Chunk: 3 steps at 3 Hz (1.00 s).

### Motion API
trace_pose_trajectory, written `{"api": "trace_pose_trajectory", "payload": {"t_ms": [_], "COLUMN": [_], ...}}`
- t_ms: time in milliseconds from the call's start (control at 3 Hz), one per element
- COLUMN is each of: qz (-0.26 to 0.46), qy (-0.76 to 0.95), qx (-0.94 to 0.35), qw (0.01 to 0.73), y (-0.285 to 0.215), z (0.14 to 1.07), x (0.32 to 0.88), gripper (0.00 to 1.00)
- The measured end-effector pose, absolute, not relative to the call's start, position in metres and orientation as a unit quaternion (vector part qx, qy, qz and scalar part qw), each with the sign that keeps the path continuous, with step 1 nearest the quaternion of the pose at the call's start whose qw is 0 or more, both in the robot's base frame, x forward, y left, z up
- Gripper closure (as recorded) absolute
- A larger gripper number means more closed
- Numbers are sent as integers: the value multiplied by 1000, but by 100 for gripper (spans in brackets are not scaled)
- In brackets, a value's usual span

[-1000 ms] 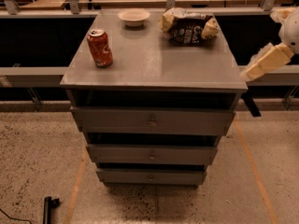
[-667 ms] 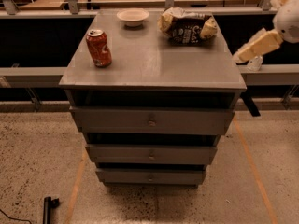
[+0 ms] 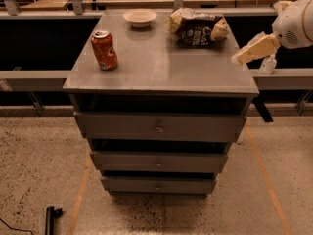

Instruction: Move brown chip bag near coke can

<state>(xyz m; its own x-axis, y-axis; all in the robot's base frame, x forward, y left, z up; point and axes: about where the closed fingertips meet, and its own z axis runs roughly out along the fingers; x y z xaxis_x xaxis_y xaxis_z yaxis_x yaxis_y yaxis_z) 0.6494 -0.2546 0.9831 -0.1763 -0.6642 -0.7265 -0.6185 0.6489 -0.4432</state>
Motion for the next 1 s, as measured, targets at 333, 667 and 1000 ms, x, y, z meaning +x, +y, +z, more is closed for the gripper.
{"api": "trace_pose_trajectory", "payload": {"t_ms": [333, 667, 1000], "qz": [-15, 11, 33], "qy": [776, 781, 770], "qx": [-396, -391, -401], "qw": [491, 487, 495], "y": [-247, -221, -190], "z": [965, 950, 943], "x": [695, 750, 794], "gripper": [0, 0, 0]}}
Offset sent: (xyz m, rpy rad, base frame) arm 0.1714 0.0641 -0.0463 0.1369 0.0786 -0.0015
